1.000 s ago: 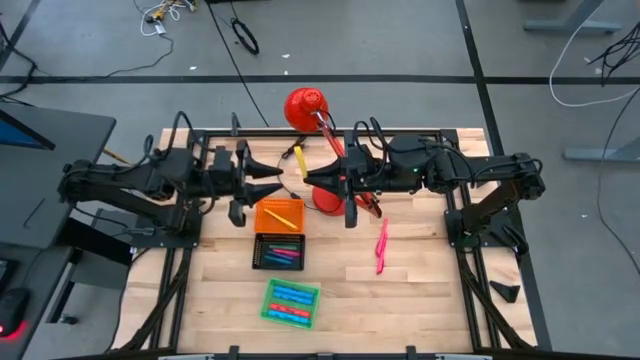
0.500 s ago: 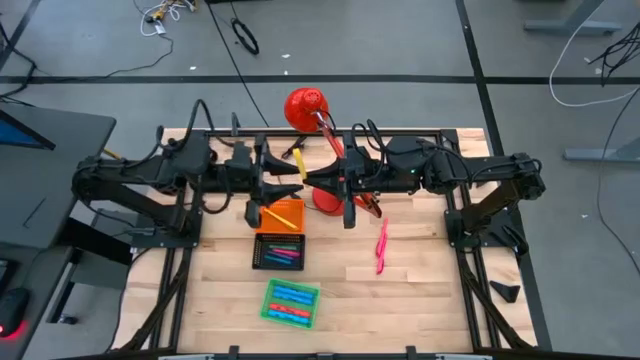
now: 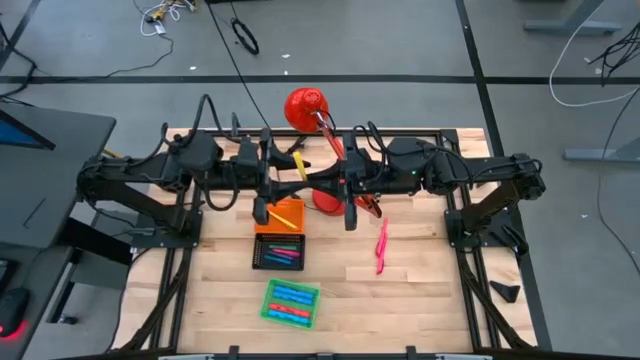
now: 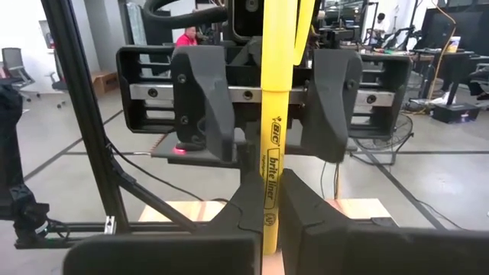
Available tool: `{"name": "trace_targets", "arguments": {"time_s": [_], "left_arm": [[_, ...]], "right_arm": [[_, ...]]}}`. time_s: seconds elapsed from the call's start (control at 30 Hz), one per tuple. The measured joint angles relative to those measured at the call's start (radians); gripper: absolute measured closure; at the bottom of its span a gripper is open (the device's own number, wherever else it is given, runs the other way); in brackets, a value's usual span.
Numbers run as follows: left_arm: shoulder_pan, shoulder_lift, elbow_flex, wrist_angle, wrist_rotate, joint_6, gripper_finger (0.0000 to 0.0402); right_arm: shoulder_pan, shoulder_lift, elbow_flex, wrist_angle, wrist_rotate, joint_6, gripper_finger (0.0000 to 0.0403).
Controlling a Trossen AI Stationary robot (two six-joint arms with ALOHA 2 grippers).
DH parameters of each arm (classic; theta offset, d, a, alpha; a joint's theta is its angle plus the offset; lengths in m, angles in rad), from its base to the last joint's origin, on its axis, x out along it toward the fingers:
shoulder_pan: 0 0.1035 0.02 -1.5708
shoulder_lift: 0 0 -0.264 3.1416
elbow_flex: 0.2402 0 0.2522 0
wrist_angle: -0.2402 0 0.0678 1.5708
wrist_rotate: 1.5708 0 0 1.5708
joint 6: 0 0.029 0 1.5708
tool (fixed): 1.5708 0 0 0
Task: Pick & Place Markers
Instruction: Put the yellow pen into the orange bin
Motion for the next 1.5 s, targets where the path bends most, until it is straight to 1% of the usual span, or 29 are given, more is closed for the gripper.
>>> {"name": "trace_targets", "arguments": {"time_s": [0.1,0.27,0.33,0.6,0.7,0.87,1.03,1.27,1.37,1.5], "left_arm": [[0.001,-0.001,0.0,-0.002,-0.001,0.0,0.0251],[0.001,-0.001,0.0,-0.001,-0.001,0.0,0.034],[0.002,-0.001,0.0,-0.001,-0.001,0.003,0.0366],[0.008,-0.001,0.0,-0.003,0.0,-0.001,0.0366],[0.013,-0.001,0.0,-0.031,-0.001,-0.001,0.0366],[0.055,-0.009,0.0,-0.113,0.072,-0.047,0.0366],[0.104,-0.01,0.0,-0.217,0.161,-0.08,0.0366],[0.197,-0.01,0.01,-0.426,0.248,-0.078,0.0366],[0.239,0.013,0.066,-0.556,0.283,-0.041,0.0366],[0.28,0.087,0.206,-0.796,0.29,0.043,0.0366]], "right_arm": [[0.0,0.0,0.0,0.0,0.0,-0.003,0.0394],[0.0,0.0,0.0,0.001,0.002,-0.011,0.0392],[-0.001,0.0,0.0,0.001,0.0,-0.016,0.0384],[-0.001,0.001,0.0,-0.001,0.012,-0.021,0.0335],[-0.003,-0.012,-0.001,-0.042,0.011,-0.019,0.0319],[-0.003,-0.057,-0.002,-0.088,0.008,0.014,0.0299],[-0.002,-0.123,-0.002,-0.174,0.011,0.021,0.0288],[-0.003,-0.186,-0.002,-0.221,0.019,0.006,0.0288],[-0.004,-0.194,-0.001,-0.232,0.019,-0.001,0.0287],[-0.003,-0.198,-0.001,-0.251,0.019,-0.025,0.0287]]}}
